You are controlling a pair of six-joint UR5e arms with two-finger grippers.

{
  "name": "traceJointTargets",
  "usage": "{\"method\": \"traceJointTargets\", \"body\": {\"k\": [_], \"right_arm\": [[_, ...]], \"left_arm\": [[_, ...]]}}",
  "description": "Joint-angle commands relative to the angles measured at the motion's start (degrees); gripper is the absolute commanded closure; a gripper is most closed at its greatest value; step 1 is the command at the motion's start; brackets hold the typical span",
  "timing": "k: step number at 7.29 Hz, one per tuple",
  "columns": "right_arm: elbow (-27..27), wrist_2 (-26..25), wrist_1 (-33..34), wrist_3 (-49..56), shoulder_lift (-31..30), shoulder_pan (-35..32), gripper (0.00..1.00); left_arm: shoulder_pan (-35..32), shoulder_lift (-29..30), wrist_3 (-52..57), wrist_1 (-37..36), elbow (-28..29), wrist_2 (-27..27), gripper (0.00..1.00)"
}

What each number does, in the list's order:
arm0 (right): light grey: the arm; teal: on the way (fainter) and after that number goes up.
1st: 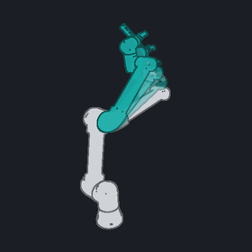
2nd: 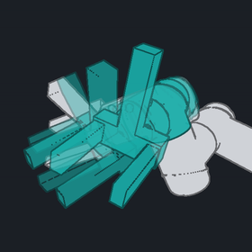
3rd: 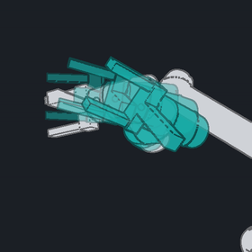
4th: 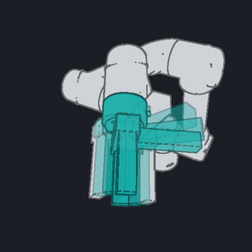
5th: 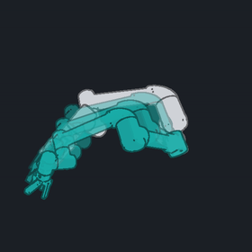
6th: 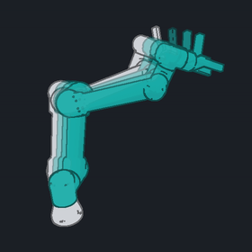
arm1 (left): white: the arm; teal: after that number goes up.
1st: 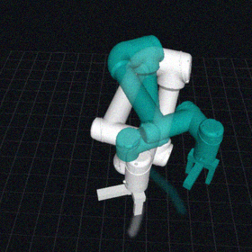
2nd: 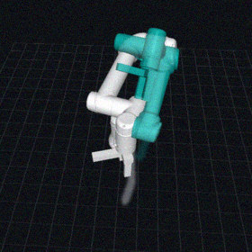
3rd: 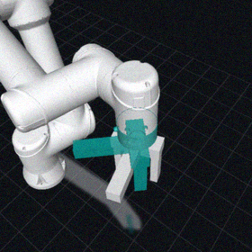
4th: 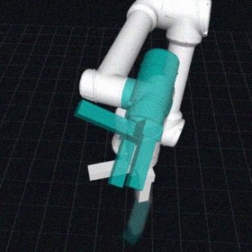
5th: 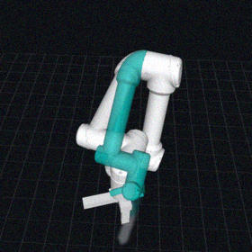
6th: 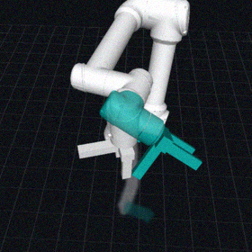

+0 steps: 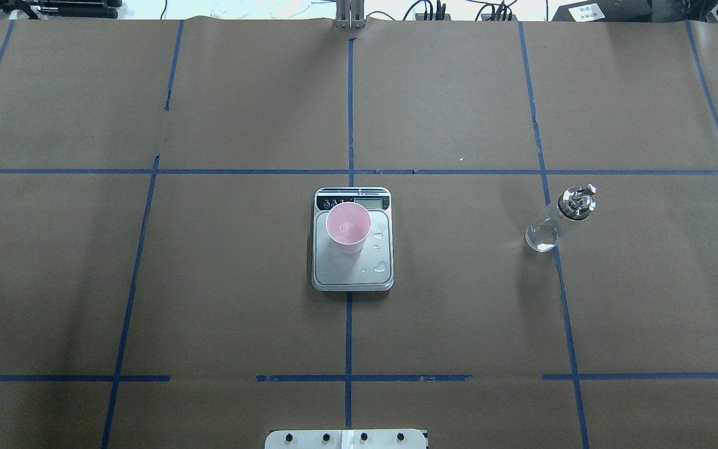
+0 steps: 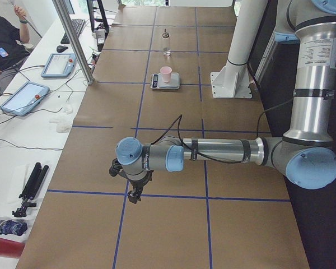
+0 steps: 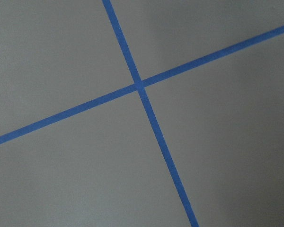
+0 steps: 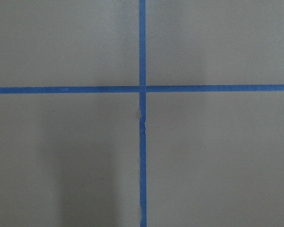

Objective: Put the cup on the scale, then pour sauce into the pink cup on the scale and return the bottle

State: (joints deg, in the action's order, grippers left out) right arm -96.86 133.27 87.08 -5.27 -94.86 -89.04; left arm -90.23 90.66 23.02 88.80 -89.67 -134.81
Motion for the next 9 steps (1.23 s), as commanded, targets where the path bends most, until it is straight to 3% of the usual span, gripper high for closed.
{"method": "traceJointTargets", "body": {"k": [1, 9], "right_arm": [[0.0, 0.0, -0.1, 0.0, -0.1, 0.1, 0.0], [0.2, -0.4, 0.0, 0.1, -0.7, 0.4, 0.0]], "left_arm": [[-5.8, 0.0, 1.1, -0.9, -0.9, 0.0, 0.0], [-5.8, -1.0, 0.8, -0.6, -0.7, -0.2, 0.0]]}}
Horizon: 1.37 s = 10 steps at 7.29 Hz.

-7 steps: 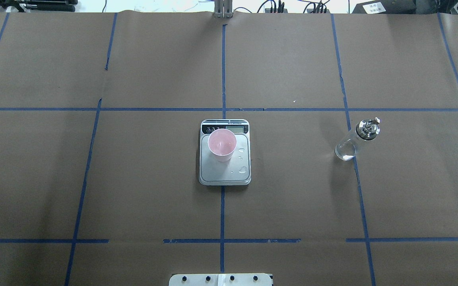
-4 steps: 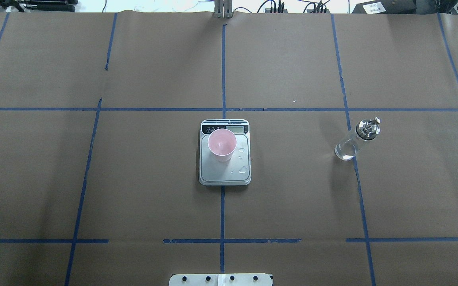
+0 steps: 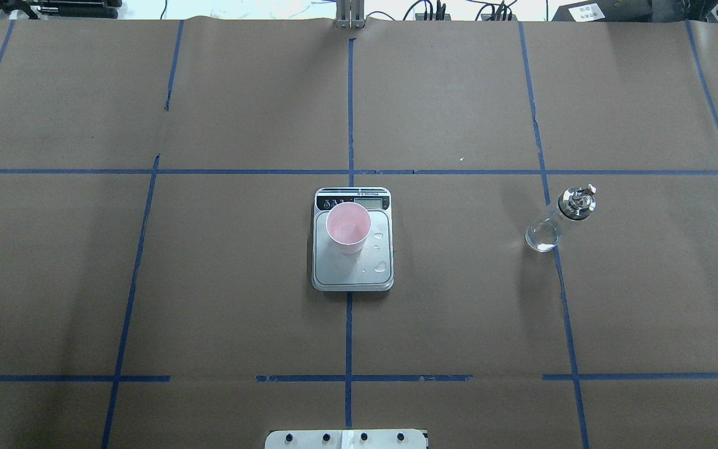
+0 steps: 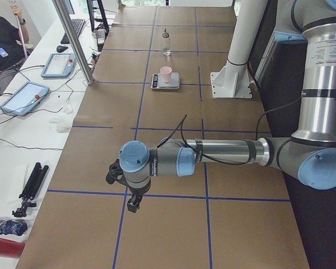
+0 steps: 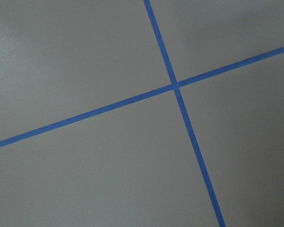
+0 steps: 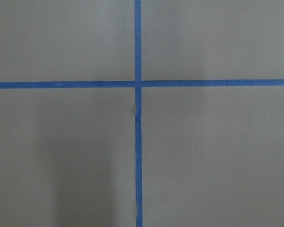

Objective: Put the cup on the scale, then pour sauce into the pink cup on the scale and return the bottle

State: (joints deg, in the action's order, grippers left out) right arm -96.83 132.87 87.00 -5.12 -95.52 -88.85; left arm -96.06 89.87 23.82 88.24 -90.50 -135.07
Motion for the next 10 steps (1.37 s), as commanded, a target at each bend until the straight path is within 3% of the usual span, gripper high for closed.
{"method": "traceJointTargets", "body": {"k": [1, 10], "right_arm": [[0.0, 0.0, -0.1, -0.2, -0.1, 0.2, 0.0], [0.1, -0.3, -0.2, 0.0, 0.0, 1.3, 0.0]], "left_arm": [[0.0, -1.4, 0.0, 0.0, -0.1, -0.2, 0.0], [0.0, -1.5, 0.0, 0.1, -0.2, -0.3, 0.0]]}}
